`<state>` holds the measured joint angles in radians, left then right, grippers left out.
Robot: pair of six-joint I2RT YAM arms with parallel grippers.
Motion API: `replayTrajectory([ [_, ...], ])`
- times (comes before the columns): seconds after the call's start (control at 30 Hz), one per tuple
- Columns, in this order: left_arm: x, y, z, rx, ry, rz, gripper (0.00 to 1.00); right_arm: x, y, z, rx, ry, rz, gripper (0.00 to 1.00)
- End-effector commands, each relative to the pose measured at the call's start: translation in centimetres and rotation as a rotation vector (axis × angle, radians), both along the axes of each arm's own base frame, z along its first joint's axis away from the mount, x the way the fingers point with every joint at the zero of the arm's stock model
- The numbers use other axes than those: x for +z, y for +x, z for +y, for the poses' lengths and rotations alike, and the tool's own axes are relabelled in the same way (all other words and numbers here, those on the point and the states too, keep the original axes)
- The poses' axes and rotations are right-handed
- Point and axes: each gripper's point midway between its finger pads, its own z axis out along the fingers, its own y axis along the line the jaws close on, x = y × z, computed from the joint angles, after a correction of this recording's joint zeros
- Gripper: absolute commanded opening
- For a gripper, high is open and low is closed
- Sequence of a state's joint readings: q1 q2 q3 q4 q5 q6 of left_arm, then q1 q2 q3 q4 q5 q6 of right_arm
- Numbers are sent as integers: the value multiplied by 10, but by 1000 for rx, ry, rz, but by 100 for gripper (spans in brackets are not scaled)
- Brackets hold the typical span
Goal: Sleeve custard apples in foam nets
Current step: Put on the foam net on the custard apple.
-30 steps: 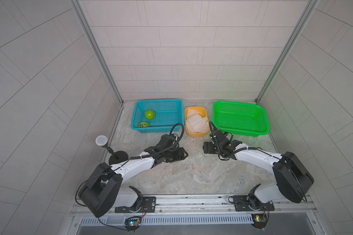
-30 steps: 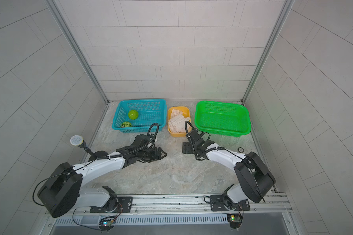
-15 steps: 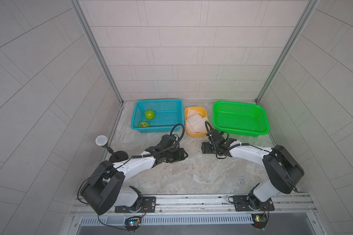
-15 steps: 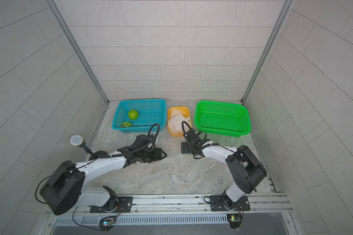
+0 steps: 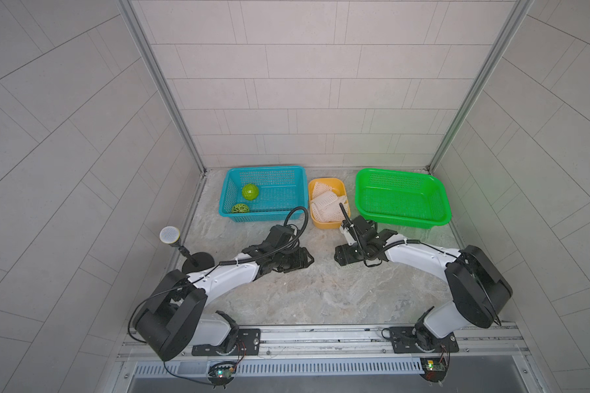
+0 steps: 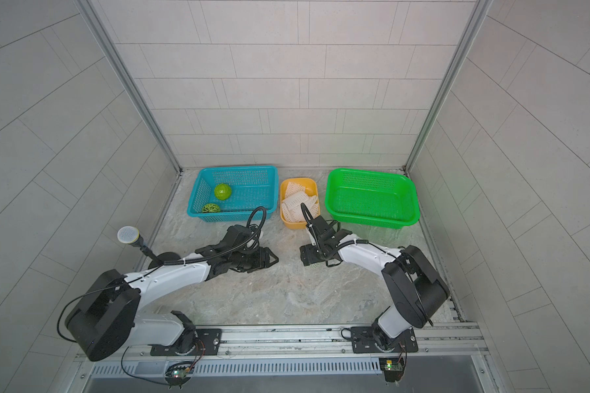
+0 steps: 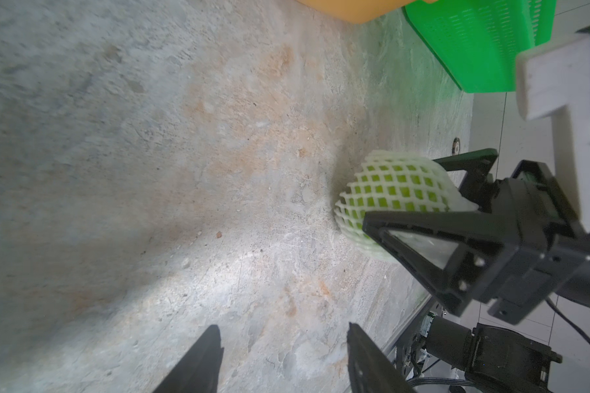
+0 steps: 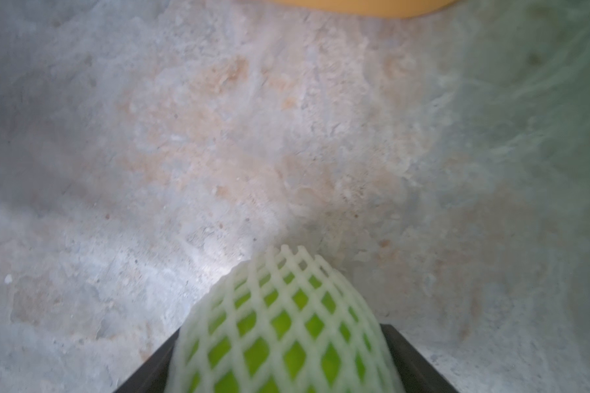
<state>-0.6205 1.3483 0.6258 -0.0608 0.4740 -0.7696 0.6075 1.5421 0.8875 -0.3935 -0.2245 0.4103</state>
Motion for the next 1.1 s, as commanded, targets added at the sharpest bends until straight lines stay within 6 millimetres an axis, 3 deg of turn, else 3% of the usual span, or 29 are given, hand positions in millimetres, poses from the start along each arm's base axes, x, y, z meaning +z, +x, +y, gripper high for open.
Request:
replayTrajectory([
  [0.0, 2, 0, -1, -6, -3, -6, 62, 6, -20, 5, 141, -28, 32, 82],
  [0.3, 0, -2, 0, -2, -1, 1, 62, -10, -17, 11, 154, -63, 46, 82],
  [0.4, 0, -2, 1, 0, 0, 0, 62, -8, -15, 10, 148, -75, 42, 89],
  [0.6, -1, -2, 1, 2, 0, 0, 62, 16, -8, 8, 128, -69, -16, 99],
  [0.9, 1, -2, 1, 0, -6, -4, 62, 44, -6, 4, 95, -63, -64, 100],
  [1.07, 8, -4, 3, -12, 1, -27, 62, 56, -7, -8, -14, -49, -108, 100],
])
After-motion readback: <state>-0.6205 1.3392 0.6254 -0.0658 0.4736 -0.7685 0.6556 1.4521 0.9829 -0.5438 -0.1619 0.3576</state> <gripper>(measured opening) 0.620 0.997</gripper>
